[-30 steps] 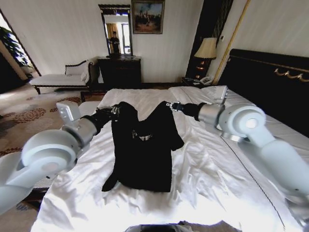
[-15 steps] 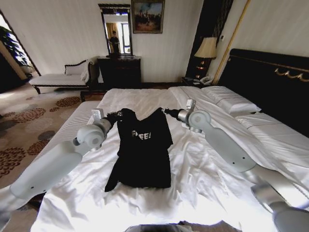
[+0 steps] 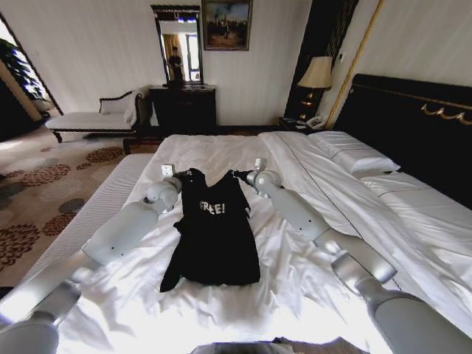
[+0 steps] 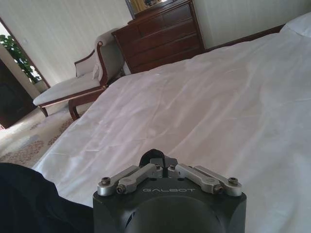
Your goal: Fold the clothes on the bed.
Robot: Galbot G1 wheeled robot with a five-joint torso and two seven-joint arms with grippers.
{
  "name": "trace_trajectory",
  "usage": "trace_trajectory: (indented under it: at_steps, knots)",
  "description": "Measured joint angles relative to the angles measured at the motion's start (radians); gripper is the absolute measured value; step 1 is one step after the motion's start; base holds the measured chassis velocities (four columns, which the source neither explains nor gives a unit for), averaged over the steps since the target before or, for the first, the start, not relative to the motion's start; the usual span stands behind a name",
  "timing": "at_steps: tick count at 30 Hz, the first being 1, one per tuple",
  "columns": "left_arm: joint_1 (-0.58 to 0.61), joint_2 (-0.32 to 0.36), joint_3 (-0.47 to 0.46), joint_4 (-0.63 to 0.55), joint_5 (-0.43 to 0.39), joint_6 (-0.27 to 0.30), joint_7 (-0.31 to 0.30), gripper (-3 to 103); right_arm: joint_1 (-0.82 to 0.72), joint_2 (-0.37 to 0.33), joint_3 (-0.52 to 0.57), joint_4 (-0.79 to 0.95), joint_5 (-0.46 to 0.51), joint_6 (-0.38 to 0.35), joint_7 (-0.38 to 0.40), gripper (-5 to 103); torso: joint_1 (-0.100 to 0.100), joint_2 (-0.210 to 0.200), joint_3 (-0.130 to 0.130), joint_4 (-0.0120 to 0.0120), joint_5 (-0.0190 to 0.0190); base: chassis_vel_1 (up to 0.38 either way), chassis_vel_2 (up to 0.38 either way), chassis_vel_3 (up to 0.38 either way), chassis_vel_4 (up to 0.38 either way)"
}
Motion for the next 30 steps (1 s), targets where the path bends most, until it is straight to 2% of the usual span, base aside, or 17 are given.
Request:
trace_trajectory:
  at_steps: [4,5,9,13,18,28,30]
  knots:
    - [-0.067,-0.085,0.014,0.191,0.043,-0.006,0.014,1,0.052,0.075,0.022,-0.194,-0.091,0.038,-0.041,0,0.0,0.0,0.0,-0.0001,-0.0001,0.0,0.0,0.0,0.0]
    - [-0.067,-0.085,0.014,0.191,0.043,-0.006,0.014,1,0.052,0.075,0.022,-0.194,-0.091,0.038,-0.041,0,0.0,0.0,0.0,-0.0001,-0.0001,0.0,0.0,0.0,0.0]
    - [-0.117,-0.142,0.018,0.316,0.079,-0.018,0.031,1,0.081,0.127,0.066,-0.338,-0.176,0.086,-0.073,0,0.0,0.0,0.0,0.0005,-0.0001,0.0,0.0,0.0,0.0]
    - [-0.141,-0.195,0.01,0.412,0.11,-0.03,0.045,1,0.096,0.154,0.097,-0.427,-0.224,0.127,-0.096,0,0.0,0.0,0.0,0.0,0.0,0.0,0.0,0.0,0.0]
    - [-0.156,-0.251,0.0,0.514,0.147,-0.043,0.065,1,0.105,0.177,0.129,-0.49,-0.261,0.148,-0.117,0,0.0,0.0,0.0,0.0,0.0,0.0,0.0,0.0,0.0]
    - [-0.147,-0.328,-0.034,0.62,0.21,-0.062,0.081,1,0.105,0.226,0.164,-0.568,-0.33,0.181,-0.159,0,0.0,0.0,0.0,0.0001,-0.0001,0.0,0.0,0.0,0.0]
    - [-0.145,-0.351,-0.055,0.651,0.23,-0.071,0.085,1,0.112,0.247,0.192,-0.614,-0.378,0.203,-0.18,0,0.0,0.0,0.0,0.0003,-0.0001,0.0,0.0,0.0,0.0]
